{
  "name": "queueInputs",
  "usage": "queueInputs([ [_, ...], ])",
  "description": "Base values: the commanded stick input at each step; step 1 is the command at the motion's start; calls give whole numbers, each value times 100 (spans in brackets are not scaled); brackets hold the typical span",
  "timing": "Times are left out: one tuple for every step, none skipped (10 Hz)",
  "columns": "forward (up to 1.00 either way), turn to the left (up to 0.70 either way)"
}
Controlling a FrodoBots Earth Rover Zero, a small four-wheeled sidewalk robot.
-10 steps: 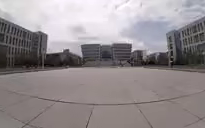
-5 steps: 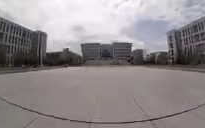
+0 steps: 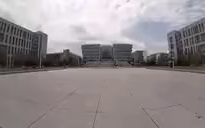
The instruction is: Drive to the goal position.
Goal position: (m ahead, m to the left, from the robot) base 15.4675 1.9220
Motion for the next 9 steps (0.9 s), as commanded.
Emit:
queueInputs([
  [100,-25],
  [100,-13],
  [100,0],
  [100,0],
  [100,0],
  [100,0],
  [100,0],
  [100,-2],
  [100,-29],
])
